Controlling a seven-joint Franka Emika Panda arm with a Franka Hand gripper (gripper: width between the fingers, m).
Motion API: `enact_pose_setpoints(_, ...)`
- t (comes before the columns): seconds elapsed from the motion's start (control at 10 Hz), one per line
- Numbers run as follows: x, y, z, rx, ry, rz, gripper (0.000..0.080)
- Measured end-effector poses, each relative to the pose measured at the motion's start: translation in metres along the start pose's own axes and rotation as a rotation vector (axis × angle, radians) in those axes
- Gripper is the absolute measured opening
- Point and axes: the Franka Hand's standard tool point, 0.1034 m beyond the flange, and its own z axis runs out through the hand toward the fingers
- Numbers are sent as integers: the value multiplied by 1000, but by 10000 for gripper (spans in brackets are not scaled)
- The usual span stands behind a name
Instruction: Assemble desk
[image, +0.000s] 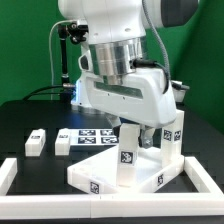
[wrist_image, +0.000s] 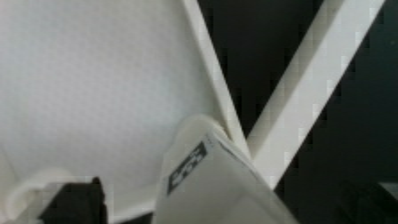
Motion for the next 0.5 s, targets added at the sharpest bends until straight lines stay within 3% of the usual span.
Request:
enact_pose_setpoints(0.2,1,-6,0,-2,67,-538,649)
enact_pose_setpoints(0.5,2,-6,1,-4,67,-645,649)
